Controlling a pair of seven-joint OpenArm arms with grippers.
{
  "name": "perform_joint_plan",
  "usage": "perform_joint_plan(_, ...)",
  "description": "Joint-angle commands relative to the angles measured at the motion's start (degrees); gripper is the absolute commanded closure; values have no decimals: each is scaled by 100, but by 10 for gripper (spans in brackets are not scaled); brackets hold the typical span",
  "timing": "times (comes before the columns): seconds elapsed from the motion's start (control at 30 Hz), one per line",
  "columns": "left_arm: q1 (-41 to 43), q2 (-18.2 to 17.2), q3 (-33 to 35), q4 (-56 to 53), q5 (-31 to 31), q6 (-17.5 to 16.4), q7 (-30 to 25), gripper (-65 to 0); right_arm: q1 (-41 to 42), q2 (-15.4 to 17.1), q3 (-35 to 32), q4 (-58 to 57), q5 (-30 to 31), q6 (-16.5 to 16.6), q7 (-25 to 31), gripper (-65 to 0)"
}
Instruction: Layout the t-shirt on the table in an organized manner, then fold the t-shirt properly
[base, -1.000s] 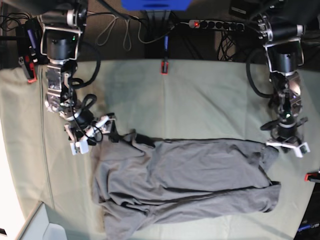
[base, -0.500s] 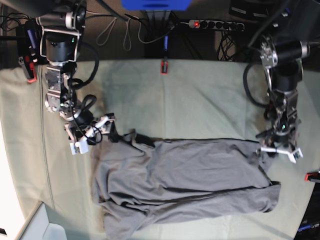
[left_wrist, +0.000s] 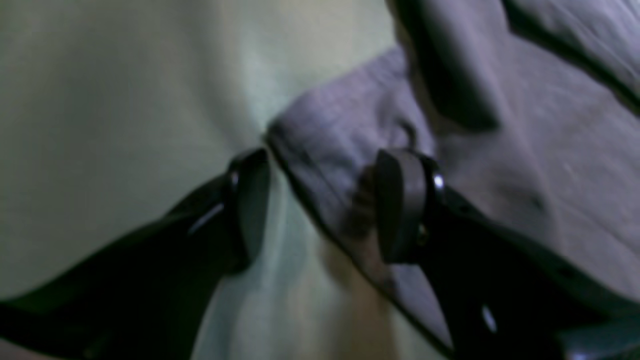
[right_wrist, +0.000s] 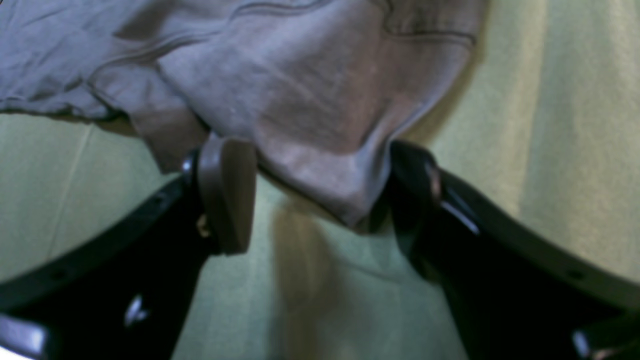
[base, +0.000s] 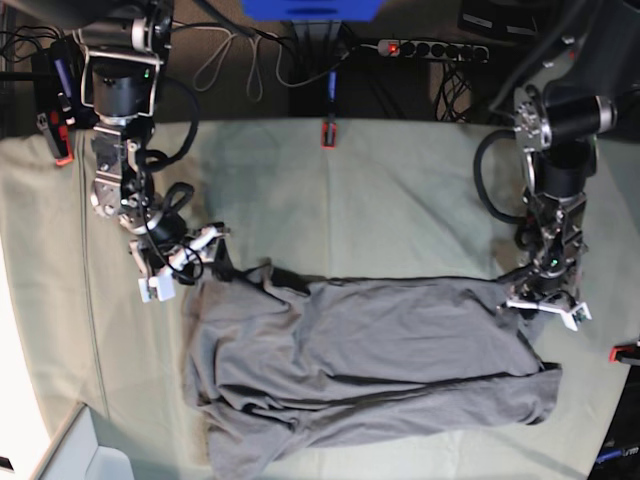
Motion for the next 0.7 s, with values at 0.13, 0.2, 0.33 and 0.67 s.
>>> perform_joint_plan(0.13,-182,-114,931,-121,-60,-14,-116,-289,-176,25,-1,34,-39,49,-113,-369)
perform_joint_plan(0.2,-182,-105,904,-173,-60,-14,-116,-198,-211,25,-1,43,-39,58,-113,-365)
perform_joint_plan(0.33,-155,-114,737,-235,-60,-14,-116,0,-308,43,-10,51,-39,58,-121,-247)
perform_joint_plan(0.67,478,-131,166,609,-60,-14,-63,-1,-791,34,34,948,-13,58,-77,0)
